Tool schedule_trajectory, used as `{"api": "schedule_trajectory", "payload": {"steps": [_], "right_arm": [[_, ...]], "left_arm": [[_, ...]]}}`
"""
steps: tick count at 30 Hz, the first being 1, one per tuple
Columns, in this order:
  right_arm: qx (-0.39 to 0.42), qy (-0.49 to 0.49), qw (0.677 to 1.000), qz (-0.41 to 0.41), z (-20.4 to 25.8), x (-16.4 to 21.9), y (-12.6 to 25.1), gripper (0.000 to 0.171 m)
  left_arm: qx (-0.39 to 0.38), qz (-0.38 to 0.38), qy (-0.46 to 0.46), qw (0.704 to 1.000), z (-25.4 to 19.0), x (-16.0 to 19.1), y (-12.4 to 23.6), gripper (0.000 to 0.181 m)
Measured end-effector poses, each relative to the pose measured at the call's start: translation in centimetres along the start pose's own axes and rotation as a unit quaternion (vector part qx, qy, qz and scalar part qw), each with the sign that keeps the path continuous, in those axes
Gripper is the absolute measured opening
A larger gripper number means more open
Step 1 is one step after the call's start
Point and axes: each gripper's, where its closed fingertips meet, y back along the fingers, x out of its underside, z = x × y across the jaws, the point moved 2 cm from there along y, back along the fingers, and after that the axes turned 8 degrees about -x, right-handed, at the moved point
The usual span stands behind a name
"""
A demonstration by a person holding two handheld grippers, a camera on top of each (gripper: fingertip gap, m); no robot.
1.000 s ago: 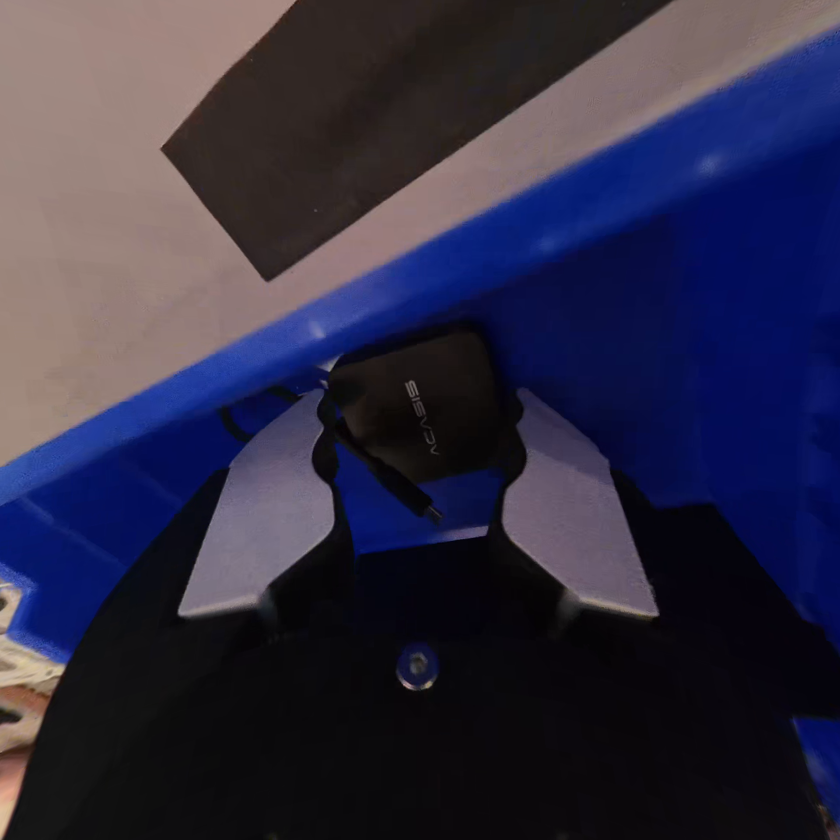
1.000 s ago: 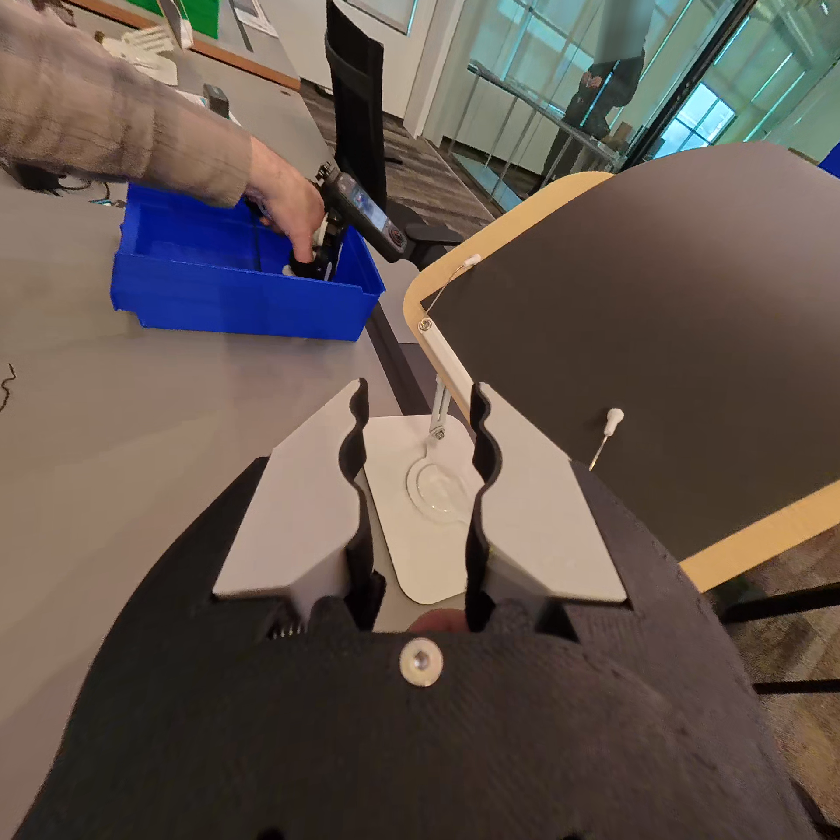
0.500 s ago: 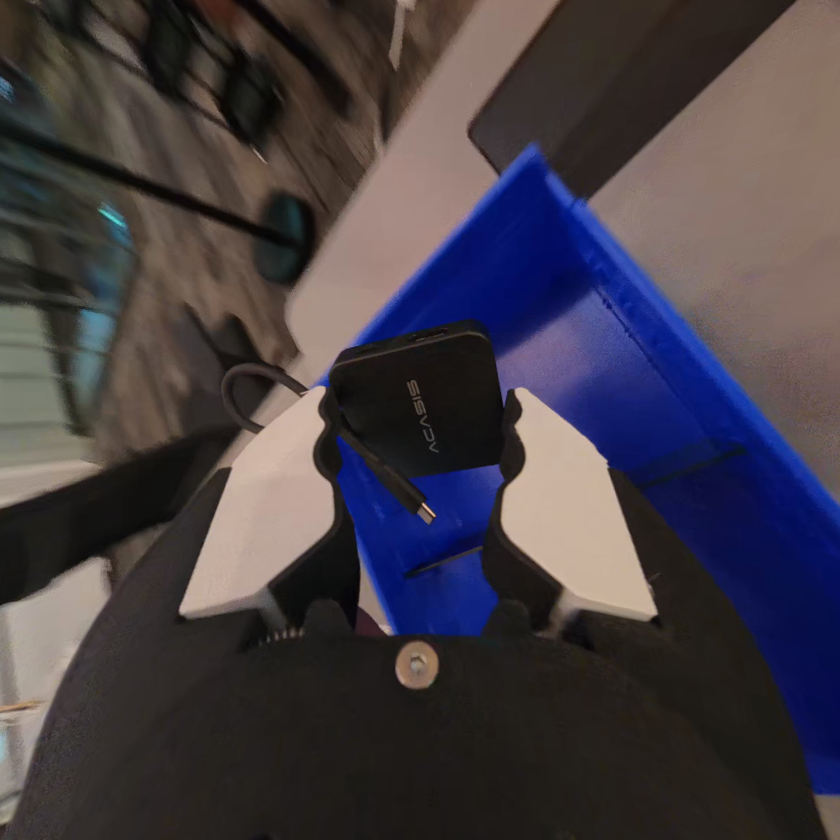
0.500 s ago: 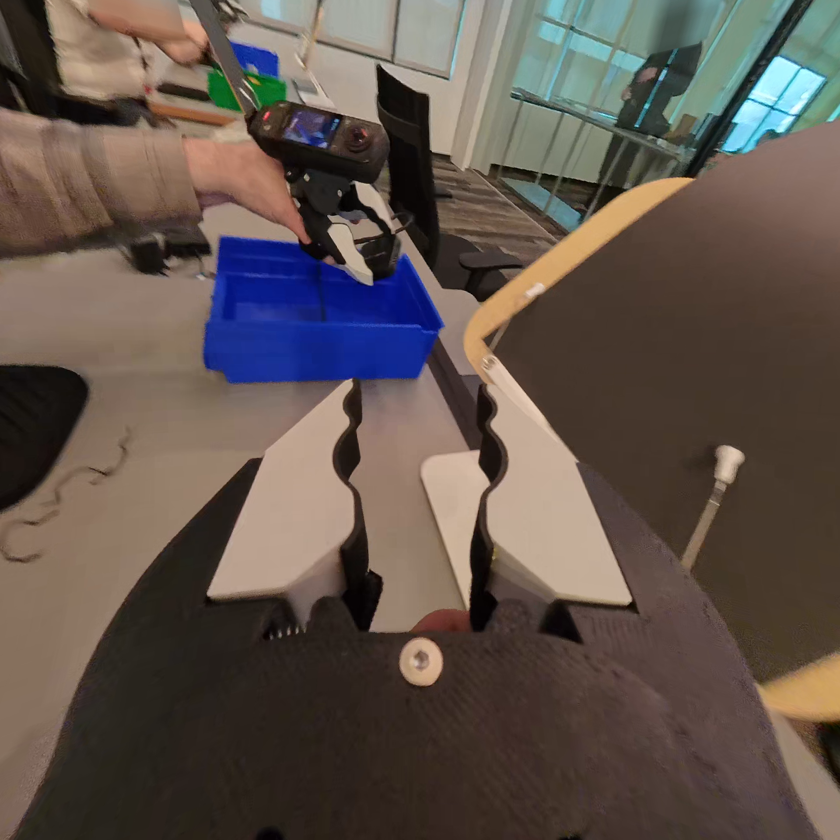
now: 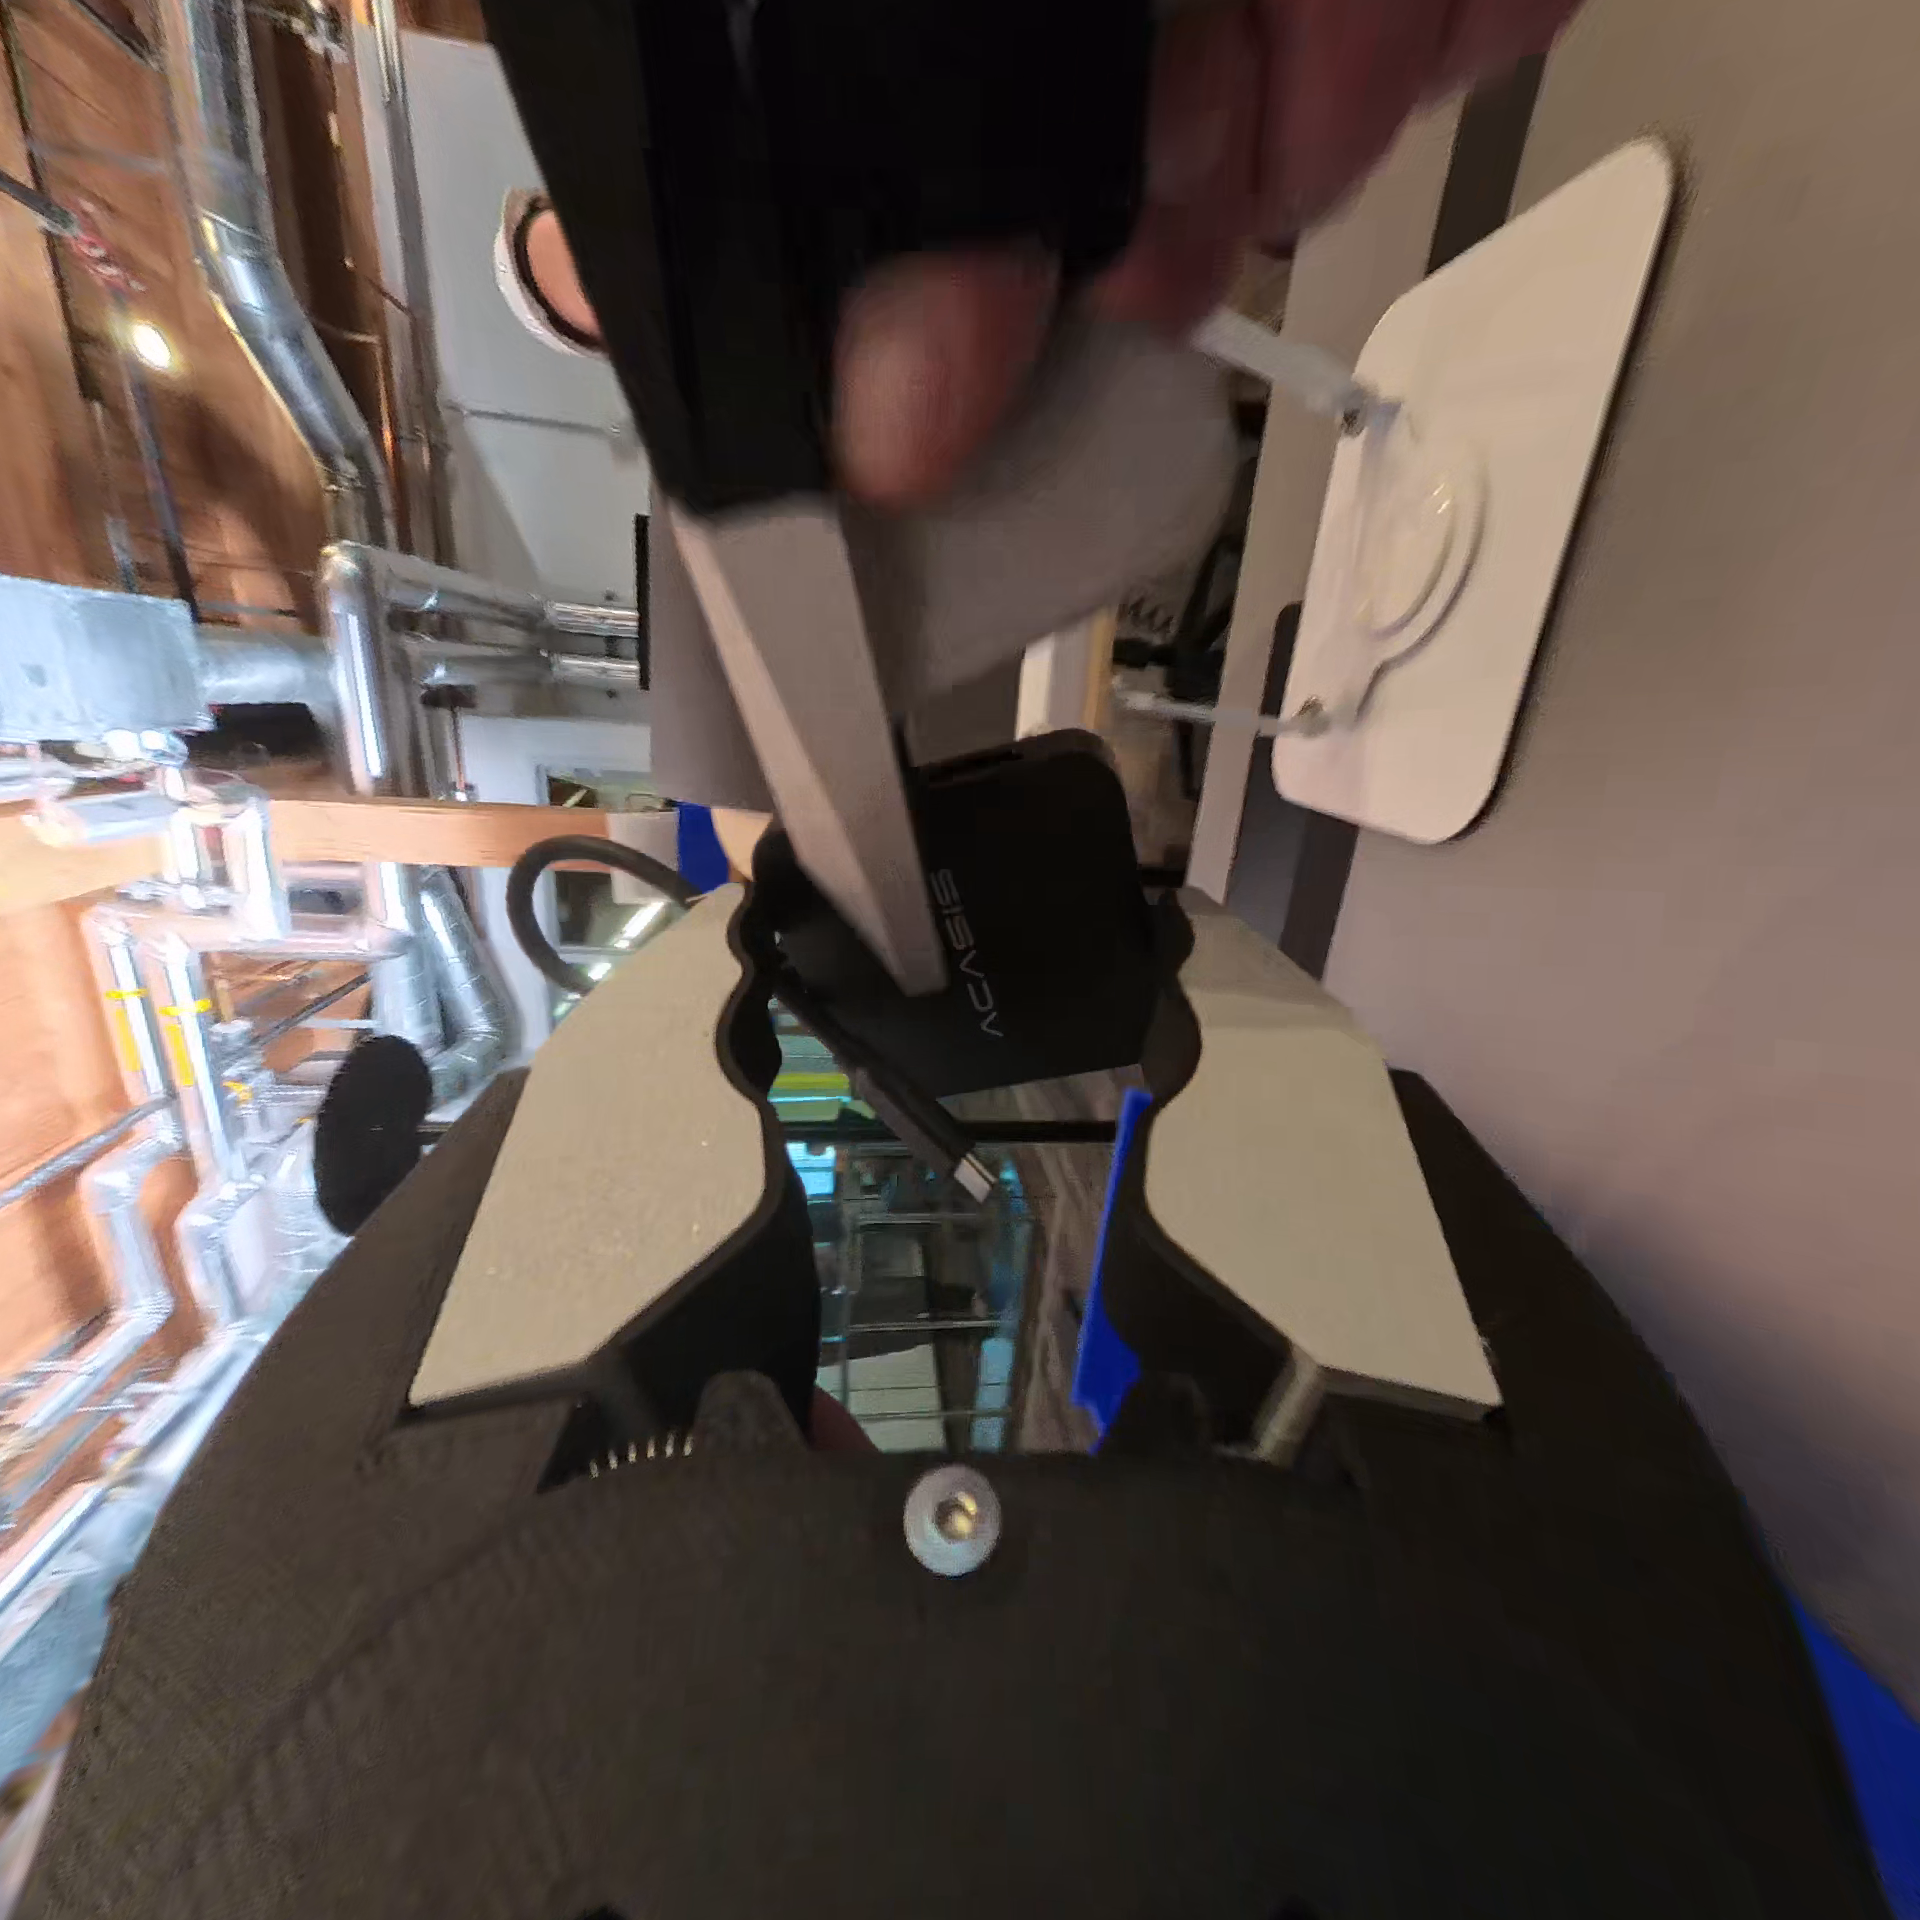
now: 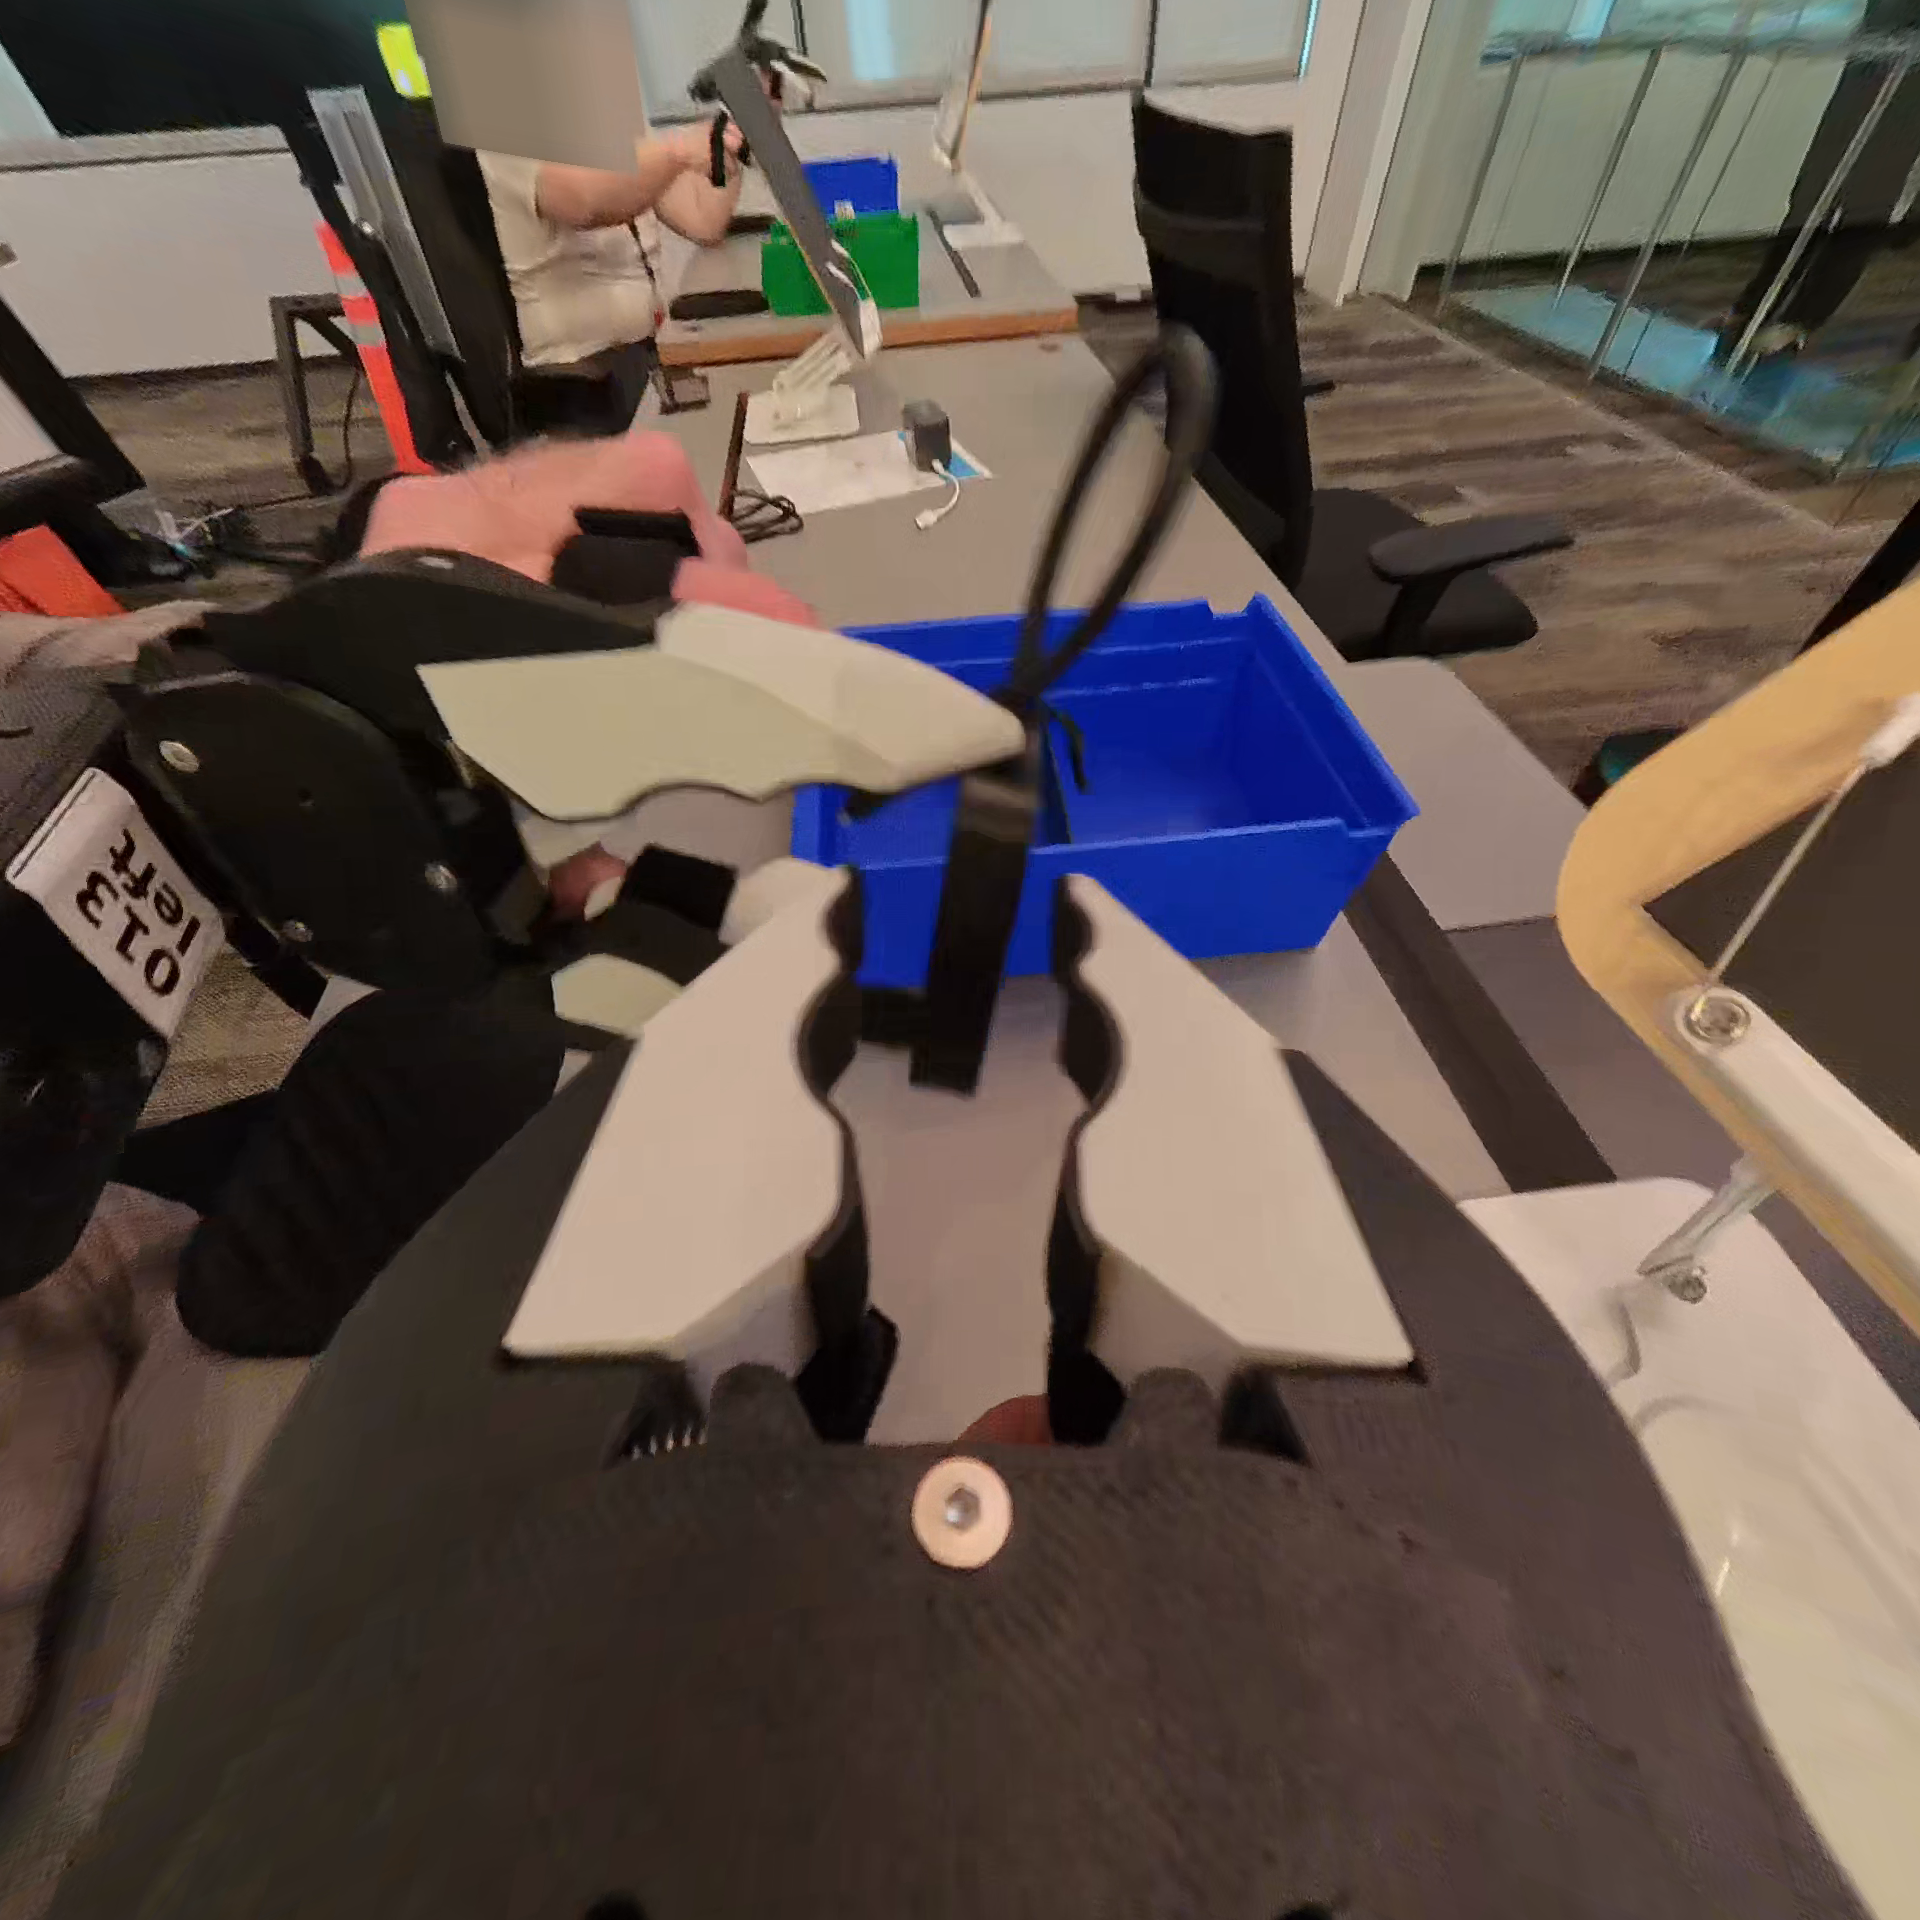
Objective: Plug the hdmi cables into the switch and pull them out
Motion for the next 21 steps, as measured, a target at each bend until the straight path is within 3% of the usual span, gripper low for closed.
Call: {"api": "schedule_trajectory", "payload": {"steps": [2, 6, 9, 10, 13, 16, 21], "right_arm": [[0.033, 0.024, 0.999, 0.004, -0.1, 0.1, 0.3, 0.012], [0.04, 0.019, 0.999, -0.01, 0.3, -0.6, 2.9, 0.011], [0.072, 0.038, 0.997, 0.005, -0.2, -0.4, 6.1, 0.011], [0.082, 0.039, 0.996, 0.01, -0.4, -0.3, 7.5, 0.011], [0.122, 0.04, 0.992, 0.02, -1.7, 0.1, 12.8, 0.011], [0.183, 0.032, 0.982, 0.046, -4.0, 1.0, 19.6, 0.01], [0.297, -0.034, 0.949, 0.106, -8.7, 5.0, 32.6, 0.01]], "left_arm": [[-0.016, -0.004, -0.004, 1.0, 0.0, -1.4, 0.0, 0.069], [-0.043, -0.041, 0.042, 0.997, 1.0, -3.5, 0.1, 0.066], [-0.053, -0.066, 0.12, 0.989, 2.1, -4.4, 0.7, 0.078], [-0.049, -0.067, 0.15, 0.985, 2.3, -4.3, 0.8, 0.073], [-0.02, -0.084, 0.219, 0.972, 1.4, -3.5, 1.2, 0.034], [0.031, -0.084, 0.254, 0.963, -2.1, -3.2, 1.4, 0.007], [0.054, -0.077, 0.328, 0.94, -7.5, -4.0, 0.0, 0.002]]}}
